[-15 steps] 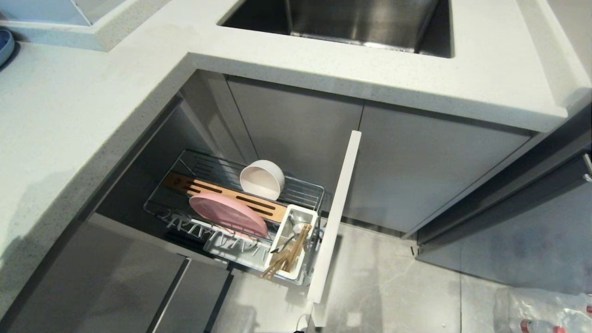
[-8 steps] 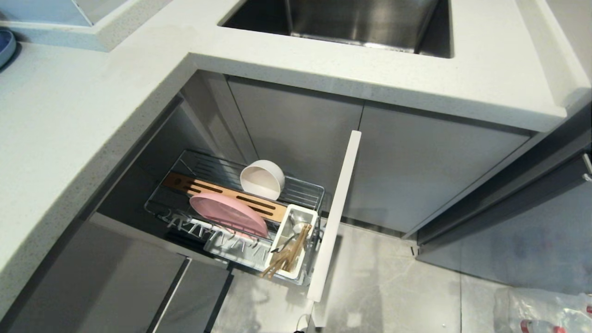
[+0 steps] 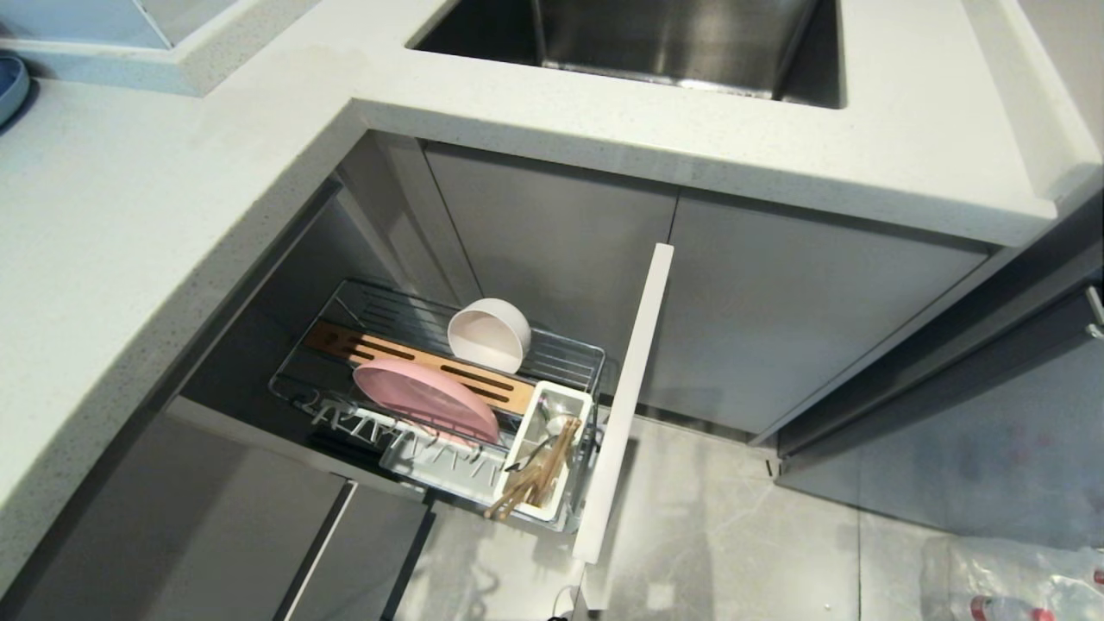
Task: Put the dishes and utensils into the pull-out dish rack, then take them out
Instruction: Take the plate out of the cupboard
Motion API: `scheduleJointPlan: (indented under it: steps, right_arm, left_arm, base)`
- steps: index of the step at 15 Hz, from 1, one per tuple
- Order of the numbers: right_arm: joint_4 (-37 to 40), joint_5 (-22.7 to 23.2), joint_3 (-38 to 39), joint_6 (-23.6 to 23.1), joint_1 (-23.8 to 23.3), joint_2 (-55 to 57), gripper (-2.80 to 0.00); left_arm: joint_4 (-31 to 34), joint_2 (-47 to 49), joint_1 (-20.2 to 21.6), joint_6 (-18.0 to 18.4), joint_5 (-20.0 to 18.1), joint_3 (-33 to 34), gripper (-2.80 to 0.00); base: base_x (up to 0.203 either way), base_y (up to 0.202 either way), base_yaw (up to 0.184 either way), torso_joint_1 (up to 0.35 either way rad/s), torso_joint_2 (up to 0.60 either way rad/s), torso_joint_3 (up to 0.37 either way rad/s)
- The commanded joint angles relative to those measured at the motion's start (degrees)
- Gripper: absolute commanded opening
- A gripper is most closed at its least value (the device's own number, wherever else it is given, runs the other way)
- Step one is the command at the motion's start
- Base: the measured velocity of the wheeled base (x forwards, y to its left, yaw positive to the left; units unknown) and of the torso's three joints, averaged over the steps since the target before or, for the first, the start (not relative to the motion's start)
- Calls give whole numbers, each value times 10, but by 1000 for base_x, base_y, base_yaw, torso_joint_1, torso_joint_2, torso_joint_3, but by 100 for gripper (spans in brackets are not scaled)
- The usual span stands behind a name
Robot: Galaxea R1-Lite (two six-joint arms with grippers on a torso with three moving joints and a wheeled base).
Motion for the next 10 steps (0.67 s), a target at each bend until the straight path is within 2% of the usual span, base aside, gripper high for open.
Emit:
scheduleJointPlan:
  steps: [1,3,7,10]
  right_arm:
    - [0,0,1,0,0,0,-280]
    - [0,0,1,0,0,0,-280]
    - [0,0,1,0,0,0,-280]
    - [0,0,1,0,1,0,-280]
  left_arm:
    - [4,-3,0,8,3,26,-280]
    - [76,-2,1,27,23,24,-280]
    - [64,-2,1,26,26,25,-280]
    - [63,-3,1,-4,29,25,-280]
  base:
    - [0,0,0,0,0,0]
    - [0,0,0,0,0,0]
    - [0,0,0,0,0,0]
    - [0,0,0,0,0,0]
